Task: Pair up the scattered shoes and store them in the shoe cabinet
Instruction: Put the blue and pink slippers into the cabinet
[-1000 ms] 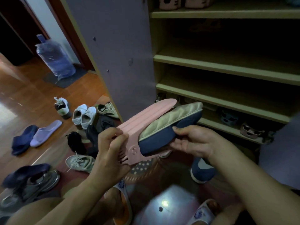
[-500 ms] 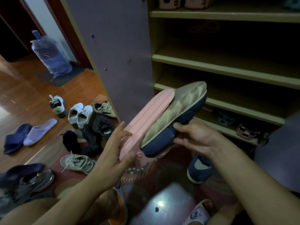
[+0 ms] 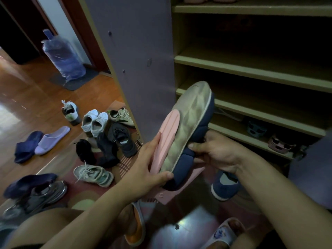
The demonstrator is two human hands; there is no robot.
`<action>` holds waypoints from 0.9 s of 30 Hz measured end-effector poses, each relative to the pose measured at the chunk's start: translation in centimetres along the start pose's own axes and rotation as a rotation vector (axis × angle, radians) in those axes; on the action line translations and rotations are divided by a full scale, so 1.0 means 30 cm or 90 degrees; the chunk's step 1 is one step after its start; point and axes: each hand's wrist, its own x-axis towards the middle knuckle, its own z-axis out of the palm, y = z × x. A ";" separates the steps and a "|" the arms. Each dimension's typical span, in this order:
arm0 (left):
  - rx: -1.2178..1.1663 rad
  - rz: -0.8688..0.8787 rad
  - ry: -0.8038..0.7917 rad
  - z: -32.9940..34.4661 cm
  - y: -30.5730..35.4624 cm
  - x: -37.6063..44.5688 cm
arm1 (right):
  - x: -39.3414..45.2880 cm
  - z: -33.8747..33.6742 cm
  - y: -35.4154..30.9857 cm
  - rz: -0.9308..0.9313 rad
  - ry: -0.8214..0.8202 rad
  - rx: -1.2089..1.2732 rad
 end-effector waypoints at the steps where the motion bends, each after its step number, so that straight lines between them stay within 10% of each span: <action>1: -0.013 -0.007 0.008 0.005 0.002 0.003 | -0.001 0.006 0.005 0.006 -0.007 -0.006; 6: -0.182 -0.004 0.087 0.005 0.016 0.038 | -0.021 0.028 -0.031 -0.089 0.067 -0.116; 10: -0.460 -0.011 0.122 -0.014 0.054 0.068 | -0.063 0.006 -0.047 -0.459 0.491 -0.164; 12: -0.552 -0.062 0.159 -0.011 0.064 0.069 | -0.069 0.006 -0.030 -0.451 0.593 -0.119; 18: -0.770 -0.203 0.151 0.019 0.076 0.066 | -0.031 0.179 0.122 -0.183 0.163 -0.058; 27: -0.653 -0.068 0.155 0.076 0.112 0.068 | -0.030 0.207 0.120 -0.255 0.140 -0.093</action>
